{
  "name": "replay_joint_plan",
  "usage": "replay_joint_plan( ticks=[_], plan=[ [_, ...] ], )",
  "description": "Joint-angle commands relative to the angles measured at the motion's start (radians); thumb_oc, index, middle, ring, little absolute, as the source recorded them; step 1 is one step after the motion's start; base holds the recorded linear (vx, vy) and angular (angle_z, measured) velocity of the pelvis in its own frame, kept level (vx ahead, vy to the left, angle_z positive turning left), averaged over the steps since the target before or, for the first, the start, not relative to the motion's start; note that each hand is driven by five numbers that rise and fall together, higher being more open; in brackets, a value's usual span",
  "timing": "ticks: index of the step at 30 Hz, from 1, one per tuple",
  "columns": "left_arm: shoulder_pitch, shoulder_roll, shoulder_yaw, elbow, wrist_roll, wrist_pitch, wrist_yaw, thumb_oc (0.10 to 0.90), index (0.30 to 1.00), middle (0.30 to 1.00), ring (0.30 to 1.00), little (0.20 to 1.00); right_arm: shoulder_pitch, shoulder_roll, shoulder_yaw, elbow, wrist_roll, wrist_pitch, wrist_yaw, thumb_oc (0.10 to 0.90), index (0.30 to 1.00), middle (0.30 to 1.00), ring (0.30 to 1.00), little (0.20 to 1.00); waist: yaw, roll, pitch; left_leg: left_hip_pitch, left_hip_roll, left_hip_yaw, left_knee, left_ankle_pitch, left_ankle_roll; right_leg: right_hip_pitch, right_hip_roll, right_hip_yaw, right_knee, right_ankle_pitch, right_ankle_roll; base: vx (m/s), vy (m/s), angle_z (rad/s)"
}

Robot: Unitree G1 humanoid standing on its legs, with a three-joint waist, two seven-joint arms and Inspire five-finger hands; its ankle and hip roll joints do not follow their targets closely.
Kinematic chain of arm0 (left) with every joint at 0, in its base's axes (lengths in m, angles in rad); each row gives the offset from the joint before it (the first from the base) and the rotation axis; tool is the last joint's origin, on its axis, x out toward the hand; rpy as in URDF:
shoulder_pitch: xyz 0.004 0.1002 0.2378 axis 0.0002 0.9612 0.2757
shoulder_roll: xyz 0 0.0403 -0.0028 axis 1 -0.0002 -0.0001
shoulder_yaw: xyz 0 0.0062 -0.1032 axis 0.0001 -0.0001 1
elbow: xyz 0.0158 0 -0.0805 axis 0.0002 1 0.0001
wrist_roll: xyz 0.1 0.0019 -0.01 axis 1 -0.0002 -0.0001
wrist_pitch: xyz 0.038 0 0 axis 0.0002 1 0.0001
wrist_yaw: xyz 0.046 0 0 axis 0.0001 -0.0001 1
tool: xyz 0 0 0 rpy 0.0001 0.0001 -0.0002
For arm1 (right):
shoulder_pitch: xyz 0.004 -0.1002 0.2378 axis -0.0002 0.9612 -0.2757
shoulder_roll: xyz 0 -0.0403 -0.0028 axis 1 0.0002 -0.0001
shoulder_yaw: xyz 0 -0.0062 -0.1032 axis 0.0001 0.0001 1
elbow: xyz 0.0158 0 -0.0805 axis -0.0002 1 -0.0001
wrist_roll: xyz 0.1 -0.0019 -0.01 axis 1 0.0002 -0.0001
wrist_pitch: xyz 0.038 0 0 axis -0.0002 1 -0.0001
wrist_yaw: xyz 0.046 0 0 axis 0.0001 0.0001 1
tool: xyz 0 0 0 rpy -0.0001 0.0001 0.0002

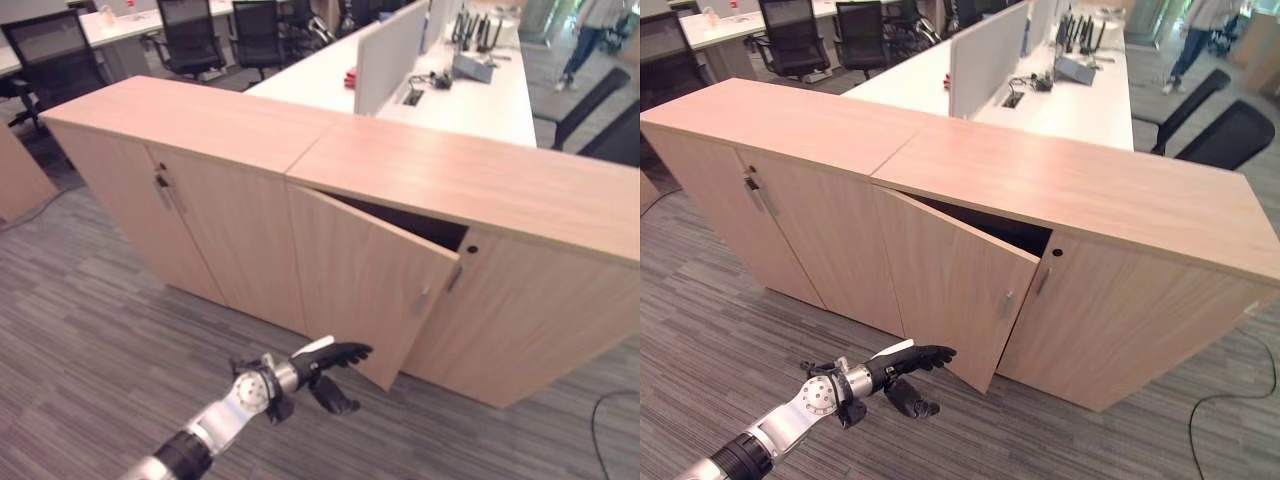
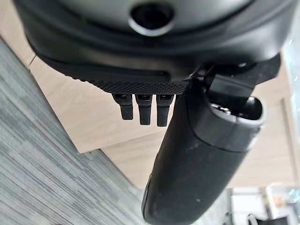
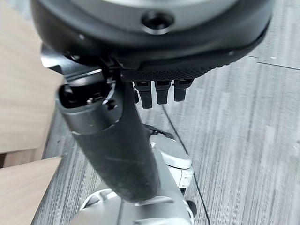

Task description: Put the empty folder in the office cabinet

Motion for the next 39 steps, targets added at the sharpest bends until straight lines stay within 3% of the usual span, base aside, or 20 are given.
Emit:
replay_joint_plan(
  ticks=[1,6,11,13,15,16,17,18,19,21,22,23,24,28,33,35,38,39],
  plan=[
    [-0.272,-0.068,0.092,0.073,0.032,-0.121,0.097,0.8,0.9,0.9,0.9,0.9,0.002,-0.053,0.026,0.038,0.053,-0.016,-0.009,0.8,0.9,0.9,0.9,0.9,-0.012,0.023,-0.045,0.057,0.025,0.026,-0.006,-0.158,-0.025,-0.018,0.034,0.016,0.028,-0.096,0.052,0.09,-0.135,-0.38],
    [-0.408,-0.043,0.103,0.241,0.113,-0.104,0.163,0.8,0.9,0.9,0.9,0.9,0.019,-0.062,0.037,0.034,0.087,-0.023,-0.007,0.8,0.9,0.9,0.9,0.9,-0.062,0.03,-0.063,0.104,0.095,0.104,0.001,-0.151,-0.068,-0.015,0.105,0.079,-0.002,-0.119,0.028,0.14,-0.232,-0.37],
    [-0.539,-0.006,0.086,0.375,0.174,-0.095,0.227,0.8,0.9,0.9,0.9,0.9,0.029,-0.078,0.052,0.022,0.112,-0.03,0.001,0.8,0.9,0.9,0.9,0.9,-0.09,0.027,-0.063,0.092,0.15,0.159,0.107,-0.174,-0.095,-0.02,0.148,0.128,-0.002,-0.14,0.006,0.06,-0.146,-0.47],
    [-0.619,0.036,0.079,0.452,0.235,-0.087,0.273,0.8,0.9,0.9,0.9,0.9,0.032,-0.091,0.066,0.003,0.127,-0.038,0.006,0.8,0.9,0.9,0.9,0.9,-0.112,0.025,-0.055,0.07,0.188,0.182,0.242,-0.189,-0.103,-0.012,0.178,0.171,-0.002,-0.153,-0.019,0.11,-0.214,-0.29],
    [-0.675,0.077,0.057,0.489,0.304,-0.081,0.297,0.8,0.9,0.9,0.9,0.9,0.042,-0.099,0.074,-0.01,0.129,-0.041,0.007,0.8,0.9,0.9,0.9,0.9,-0.12,0.022,-0.045,0.036,0.233,0.18,0.38,-0.157,-0.111,-0.002,0.205,0.196,-0.002,-0.164,-0.042,0.08,-0.175,-0.4],
    [-0.677,0.076,0.055,0.491,0.305,-0.082,0.298,0.8,0.9,0.9,0.9,0.9,0.041,-0.097,0.074,-0.01,0.129,-0.041,0.007,0.8,0.9,0.9,0.9,0.9,-0.119,0.023,-0.044,0.032,0.238,0.179,0.389,-0.16,-0.113,-0.002,0.208,0.197,-0.002,-0.165,-0.044,0.05,-0.13,-0.63],
    [-0.711,0.11,0.031,0.507,0.363,-0.08,0.312,0.8,0.9,0.9,0.9,0.9,0.044,-0.104,0.08,-0.023,0.125,-0.041,0.012,0.8,0.9,0.9,0.9,0.9,-0.122,0.024,-0.037,0.023,0.26,0.176,0.455,-0.14,-0.114,0.003,0.225,0.217,-0.002,-0.171,-0.057,0.06,-0.16,-0.85],
    [-0.732,0.161,0.022,0.531,0.408,-0.07,0.323,0.8,0.9,0.9,0.9,0.9,0.046,-0.121,0.082,-0.035,0.129,-0.044,0.016,0.8,0.9,0.9,0.9,0.9,-0.112,0.022,-0.021,-0.016,0.279,0.126,0.581,-0.086,-0.114,0.016,0.253,0.247,-0.002,-0.185,-0.078,0.05,-0.176,-0.71],
    [-0.735,0.173,0.032,0.544,0.402,-0.063,0.33,0.8,0.9,0.9,0.9,0.9,0.043,-0.129,0.079,-0.04,0.131,-0.043,0.013,0.8,0.9,0.9,0.9,0.9,-0.105,0.022,-0.012,-0.047,0.278,0.087,0.611,-0.065,-0.108,0.02,0.261,0.258,-0.002,-0.192,-0.086,0.0,-0.113,-0.85],
    [-0.762,0.181,0.031,0.597,0.416,-0.051,0.351,0.8,0.9,0.9,0.9,0.9,0.029,-0.141,0.073,-0.028,0.135,-0.042,0.007,0.8,0.9,0.9,0.9,0.9,-0.083,0.013,-0.001,-0.123,0.214,-0.01,0.588,-0.11,-0.072,0.022,0.252,0.282,-0.002,-0.194,-0.082,-0.03,0.004,-0.71],
    [-0.765,0.18,0.029,0.599,0.416,-0.052,0.351,0.8,0.9,0.9,0.9,0.9,0.029,-0.14,0.072,-0.027,0.135,-0.042,0.007,0.8,0.9,0.9,0.9,0.9,-0.084,0.013,-0.001,-0.125,0.213,-0.012,0.589,-0.111,-0.07,0.021,0.251,0.28,-0.002,-0.194,-0.081,-0.05,0.032,-0.64],
    [-0.775,0.202,0.022,0.631,0.439,-0.049,0.367,0.8,0.9,0.9,0.9,0.9,0.037,-0.141,0.069,-0.024,0.131,-0.046,0.005,0.8,0.9,0.9,0.9,0.9,-0.065,-0.012,0.008,-0.183,0.144,-0.085,0.495,-0.141,-0.043,0.016,0.226,0.302,-0.002,-0.173,-0.075,-0.06,0.039,-0.46],
    [-0.776,0.211,0.025,0.635,0.44,-0.045,0.371,0.8,0.9,0.9,0.9,0.9,0.038,-0.14,0.074,-0.023,0.129,-0.048,0.002,0.8,0.9,0.9,0.9,0.9,-0.057,-0.017,0.018,-0.201,0.118,-0.121,0.458,-0.146,-0.044,0.018,0.223,0.312,-0.002,-0.169,-0.071,-0.07,0.035,-0.36],
    [-0.75,0.195,0.092,0.736,0.331,-0.043,0.355,0.8,0.9,0.9,0.9,0.9,0.049,-0.133,0.073,-0.002,0.133,-0.045,0.009,0.8,0.9,0.9,0.9,0.9,-0.058,-0.007,0.011,-0.163,0.104,-0.128,0.364,-0.146,-0.059,0.035,0.233,0.348,-0.002,-0.174,-0.062,0.05,0.036,-0.36],
    [-0.717,0.152,0.153,0.777,0.202,-0.061,0.356,0.8,0.9,0.9,0.9,0.9,0.082,-0.102,0.058,0.031,0.132,-0.036,0.008,0.8,0.9,0.9,0.9,0.9,-0.069,0.006,-0.007,-0.084,0.091,-0.099,0.24,-0.131,-0.061,0.048,0.208,0.333,-0.002,-0.171,-0.054,0.06,0.116,0.05],
    [-0.66,0.134,0.187,0.721,0.18,-0.065,0.376,0.8,0.9,0.9,0.9,0.9,0.086,-0.081,0.06,0.035,0.127,-0.035,0.004,0.8,0.9,0.9,0.9,0.9,-0.067,0.006,-0.012,-0.068,0.079,-0.101,0.2,-0.123,-0.057,0.044,0.197,0.326,-0.001,-0.167,-0.048,0.04,0.096,0.07],
    [-0.498,0.073,0.287,0.653,0.013,-0.071,0.323,0.8,0.9,0.9,0.9,0.9,0.086,-0.058,0.061,0.032,0.11,-0.027,0.003,0.8,0.9,0.9,0.9,0.9,-0.055,0.011,-0.022,-0.032,0.063,-0.094,0.122,-0.107,-0.046,0.04,0.185,0.322,0.0,-0.163,-0.037,0.07,0.134,-0.12],
    [-0.373,-0.017,0.381,0.643,-0.12,-0.092,0.337,0.8,0.9,0.9,0.9,0.9,0.07,-0.033,0.064,0.043,0.106,-0.024,-0.004,0.8,0.9,0.9,0.9,0.9,-0.04,0.015,-0.026,-0.007,0.05,-0.1,0.072,-0.092,-0.039,0.04,0.179,0.318,-0.001,-0.163,-0.034,0.08,0.158,-0.27]
  ],
)
